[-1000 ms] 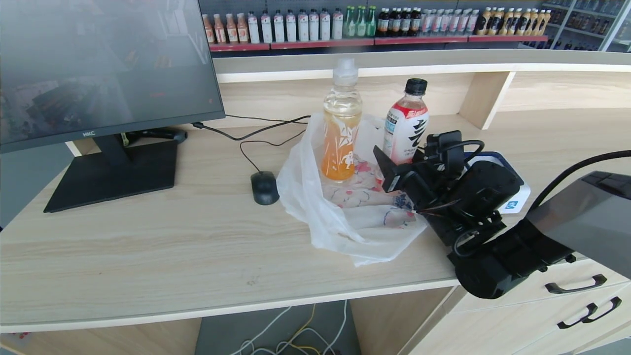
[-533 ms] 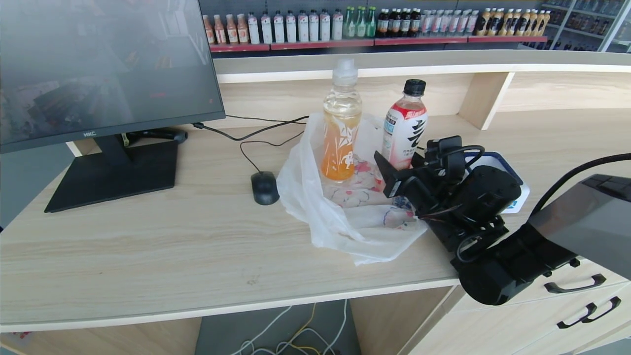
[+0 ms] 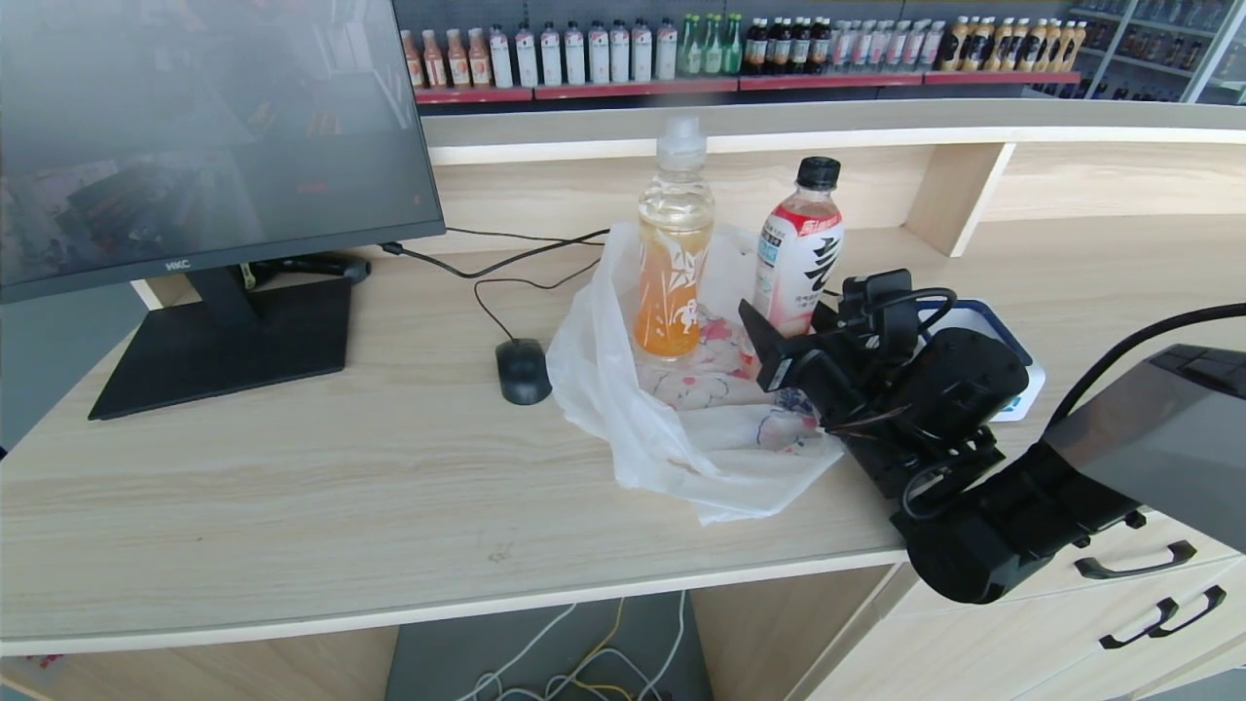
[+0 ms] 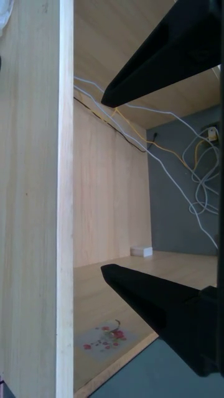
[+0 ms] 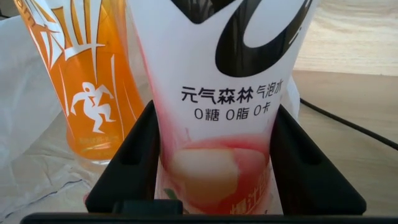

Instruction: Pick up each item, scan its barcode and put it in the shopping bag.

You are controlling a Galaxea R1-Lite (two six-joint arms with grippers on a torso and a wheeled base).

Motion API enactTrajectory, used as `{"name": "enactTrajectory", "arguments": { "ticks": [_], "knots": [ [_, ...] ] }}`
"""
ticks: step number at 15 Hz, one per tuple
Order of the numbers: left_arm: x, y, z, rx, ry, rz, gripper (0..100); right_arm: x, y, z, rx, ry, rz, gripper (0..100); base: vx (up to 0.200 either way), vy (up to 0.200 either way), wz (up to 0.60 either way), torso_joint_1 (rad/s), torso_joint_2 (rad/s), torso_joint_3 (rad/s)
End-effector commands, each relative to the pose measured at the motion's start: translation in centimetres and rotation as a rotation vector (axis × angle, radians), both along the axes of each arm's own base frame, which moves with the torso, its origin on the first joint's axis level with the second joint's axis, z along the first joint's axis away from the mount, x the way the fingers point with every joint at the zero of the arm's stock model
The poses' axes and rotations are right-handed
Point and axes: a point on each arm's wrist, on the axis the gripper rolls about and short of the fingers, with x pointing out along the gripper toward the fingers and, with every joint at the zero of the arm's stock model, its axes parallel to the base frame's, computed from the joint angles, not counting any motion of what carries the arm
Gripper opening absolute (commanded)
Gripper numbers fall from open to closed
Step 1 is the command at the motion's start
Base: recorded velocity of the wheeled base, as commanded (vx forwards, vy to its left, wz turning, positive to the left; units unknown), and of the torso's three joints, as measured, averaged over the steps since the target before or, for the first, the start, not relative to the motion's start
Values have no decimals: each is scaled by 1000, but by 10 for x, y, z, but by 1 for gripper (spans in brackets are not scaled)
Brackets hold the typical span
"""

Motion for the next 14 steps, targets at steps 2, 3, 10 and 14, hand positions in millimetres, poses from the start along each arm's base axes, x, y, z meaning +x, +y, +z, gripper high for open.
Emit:
{"name": "enactTrajectory", "arguments": {
  "ticks": [2,3,10,14],
  "knots": [
    [0,0,0,0,0,0,100,0,0,-3,-6,11,-1,0,0,0,0,0,0,0],
    [0,0,0,0,0,0,100,0,0,-3,-5,10,-2,0,0,0,0,0,0,0],
    [0,0,0,0,0,0,100,-15,-10,12,7,-2,-6,100,0,0,0,0,0,0],
    [0,0,0,0,0,0,100,-49,-28,42,31,-44,-9,100,0,0,0,0,0,0]
  ]
}}
